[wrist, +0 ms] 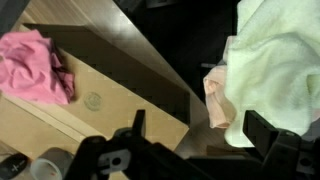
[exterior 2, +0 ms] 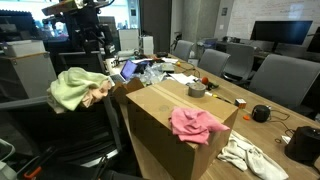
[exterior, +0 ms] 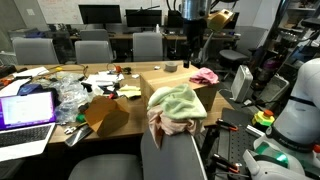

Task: Pick up two clothes from the box and put them on the chair's headrest

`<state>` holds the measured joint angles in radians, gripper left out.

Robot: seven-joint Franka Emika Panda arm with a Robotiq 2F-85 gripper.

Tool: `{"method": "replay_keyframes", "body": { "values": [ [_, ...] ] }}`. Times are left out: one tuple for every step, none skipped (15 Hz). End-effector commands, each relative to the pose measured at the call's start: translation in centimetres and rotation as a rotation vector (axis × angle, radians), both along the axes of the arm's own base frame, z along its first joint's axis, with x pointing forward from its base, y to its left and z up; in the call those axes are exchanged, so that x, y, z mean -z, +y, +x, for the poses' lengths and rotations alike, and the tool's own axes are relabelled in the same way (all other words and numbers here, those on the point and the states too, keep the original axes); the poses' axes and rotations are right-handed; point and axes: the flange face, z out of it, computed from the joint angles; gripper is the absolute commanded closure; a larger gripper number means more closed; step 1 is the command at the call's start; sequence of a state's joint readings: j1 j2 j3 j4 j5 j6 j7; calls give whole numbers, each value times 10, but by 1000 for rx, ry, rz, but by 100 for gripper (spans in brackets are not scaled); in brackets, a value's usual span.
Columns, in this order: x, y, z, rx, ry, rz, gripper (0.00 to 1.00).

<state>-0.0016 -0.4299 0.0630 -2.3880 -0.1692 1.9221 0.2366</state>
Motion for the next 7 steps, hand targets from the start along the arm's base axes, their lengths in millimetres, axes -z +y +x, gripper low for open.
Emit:
{"method": "replay_keyframes", "body": {
  "values": [
    [6,-34,-24,199,9,34,0],
    [11,-44,-30,251,13,49,0],
    [17,-51,-34,304,16,65,0],
    [22,-59,-40,354,23,86,0],
    [28,-66,-45,404,23,107,0],
    [35,-73,-52,450,24,137,0],
    [41,-78,-56,487,24,162,0]
  ]
}}
